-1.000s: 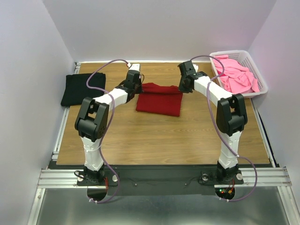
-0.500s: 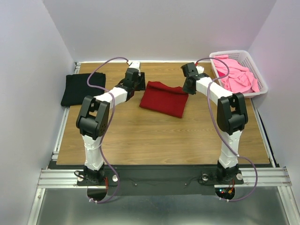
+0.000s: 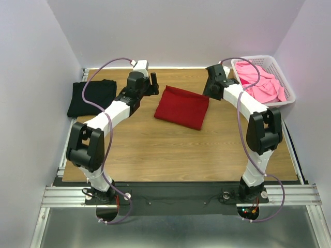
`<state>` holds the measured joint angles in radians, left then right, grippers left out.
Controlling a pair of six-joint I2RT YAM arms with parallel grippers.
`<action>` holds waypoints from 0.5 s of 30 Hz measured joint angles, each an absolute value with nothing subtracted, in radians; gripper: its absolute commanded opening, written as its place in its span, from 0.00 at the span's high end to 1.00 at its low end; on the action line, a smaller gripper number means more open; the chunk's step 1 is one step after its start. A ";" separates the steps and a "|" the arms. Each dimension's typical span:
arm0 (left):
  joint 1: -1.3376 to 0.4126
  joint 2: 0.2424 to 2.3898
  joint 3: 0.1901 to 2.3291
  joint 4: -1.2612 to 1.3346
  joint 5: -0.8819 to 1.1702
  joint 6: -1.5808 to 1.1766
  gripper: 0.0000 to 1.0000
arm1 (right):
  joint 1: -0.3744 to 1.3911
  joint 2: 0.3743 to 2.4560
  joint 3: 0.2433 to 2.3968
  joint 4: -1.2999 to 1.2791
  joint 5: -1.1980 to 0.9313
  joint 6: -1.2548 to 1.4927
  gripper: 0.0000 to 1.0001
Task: Fold and stack the t-shirts
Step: Fold the tshirt
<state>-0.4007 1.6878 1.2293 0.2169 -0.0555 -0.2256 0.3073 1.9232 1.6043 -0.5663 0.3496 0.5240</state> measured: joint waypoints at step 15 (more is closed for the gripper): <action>-0.534 1.826 1.206 0.157 -0.017 -0.209 0.25 | 0.300 1.954 1.588 -0.501 0.001 0.450 0.61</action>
<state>-0.5339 1.8259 1.2060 0.1570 -0.0166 -0.2092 0.3000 1.9541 1.5883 -0.5014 0.0006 0.4503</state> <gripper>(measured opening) 0.742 0.402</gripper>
